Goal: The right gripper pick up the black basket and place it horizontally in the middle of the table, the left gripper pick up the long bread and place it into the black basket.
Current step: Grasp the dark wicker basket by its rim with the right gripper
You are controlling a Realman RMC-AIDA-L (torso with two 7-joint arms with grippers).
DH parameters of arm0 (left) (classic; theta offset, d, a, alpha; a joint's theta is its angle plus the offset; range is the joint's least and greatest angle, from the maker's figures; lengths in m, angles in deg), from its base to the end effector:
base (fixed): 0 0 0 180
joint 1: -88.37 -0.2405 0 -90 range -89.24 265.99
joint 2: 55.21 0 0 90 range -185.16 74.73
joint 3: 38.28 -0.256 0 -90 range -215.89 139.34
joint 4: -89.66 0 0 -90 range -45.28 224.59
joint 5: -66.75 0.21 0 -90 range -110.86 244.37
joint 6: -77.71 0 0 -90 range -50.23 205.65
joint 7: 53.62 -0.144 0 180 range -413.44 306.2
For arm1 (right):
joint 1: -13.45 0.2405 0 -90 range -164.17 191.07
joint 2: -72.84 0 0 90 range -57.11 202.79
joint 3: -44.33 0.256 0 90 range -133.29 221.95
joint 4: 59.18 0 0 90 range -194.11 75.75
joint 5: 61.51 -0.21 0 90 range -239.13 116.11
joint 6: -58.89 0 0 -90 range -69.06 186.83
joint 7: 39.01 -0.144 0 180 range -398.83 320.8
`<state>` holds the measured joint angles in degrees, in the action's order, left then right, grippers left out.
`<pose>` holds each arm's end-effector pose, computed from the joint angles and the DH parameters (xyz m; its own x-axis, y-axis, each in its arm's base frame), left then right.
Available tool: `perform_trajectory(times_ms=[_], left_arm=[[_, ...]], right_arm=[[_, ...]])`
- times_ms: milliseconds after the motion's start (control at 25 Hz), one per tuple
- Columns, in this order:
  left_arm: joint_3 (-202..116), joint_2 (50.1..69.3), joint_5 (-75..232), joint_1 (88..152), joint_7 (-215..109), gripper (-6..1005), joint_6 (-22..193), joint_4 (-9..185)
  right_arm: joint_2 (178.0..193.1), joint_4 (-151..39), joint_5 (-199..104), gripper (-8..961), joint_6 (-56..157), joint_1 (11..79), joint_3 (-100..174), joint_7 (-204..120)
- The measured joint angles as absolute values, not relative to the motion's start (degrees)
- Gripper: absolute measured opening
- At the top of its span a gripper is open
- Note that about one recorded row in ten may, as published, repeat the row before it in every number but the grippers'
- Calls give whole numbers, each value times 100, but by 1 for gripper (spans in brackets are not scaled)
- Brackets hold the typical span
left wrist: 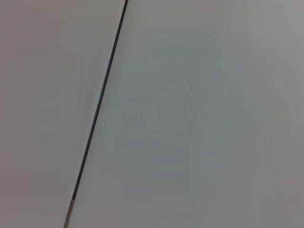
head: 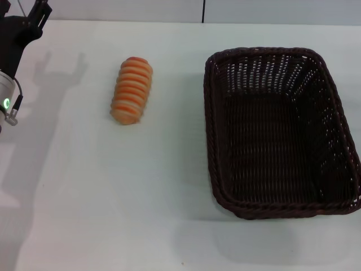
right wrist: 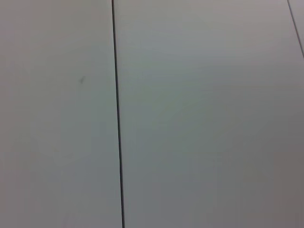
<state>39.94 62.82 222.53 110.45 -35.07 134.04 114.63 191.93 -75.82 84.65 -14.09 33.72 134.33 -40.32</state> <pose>-0.3026 0.3675 0.0210 0.5210 -0.1177 0.8454 0.8397 -0.1067 -0.5324 0.3530 0.3242 0.0815 0.7035 0.3164 -0.6364 -0.7106 0.3052 -0.6339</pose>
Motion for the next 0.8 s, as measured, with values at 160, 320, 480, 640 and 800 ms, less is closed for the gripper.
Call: perform_trajectory(times_ms=[160, 320, 480, 640, 800], left_arm=[[3994, 6291, 22240, 11015, -3507, 852, 13418, 11428], [3994, 6291, 22241, 11005, -3492, 851, 13428, 11427], [3995, 6291, 22252, 10989, -3421, 850, 13436, 11444], [3973, 6284, 22277, 10965, -3239, 849, 13438, 11518], [3955, 6224, 22288, 10934, -2906, 848, 13391, 11682]], right_arm=[[19193, -7606, 8465, 764, -1409, 3378, 13418, -4042], [19196, -7597, 8465, 764, -1406, 3374, 13408, -4042], [19201, -7594, 8465, 764, -1406, 3358, 13419, -4047], [19209, -7604, 8465, 764, -1405, 3329, 13428, -4054], [19211, -7600, 8465, 764, -1407, 3315, 13431, -4137]])
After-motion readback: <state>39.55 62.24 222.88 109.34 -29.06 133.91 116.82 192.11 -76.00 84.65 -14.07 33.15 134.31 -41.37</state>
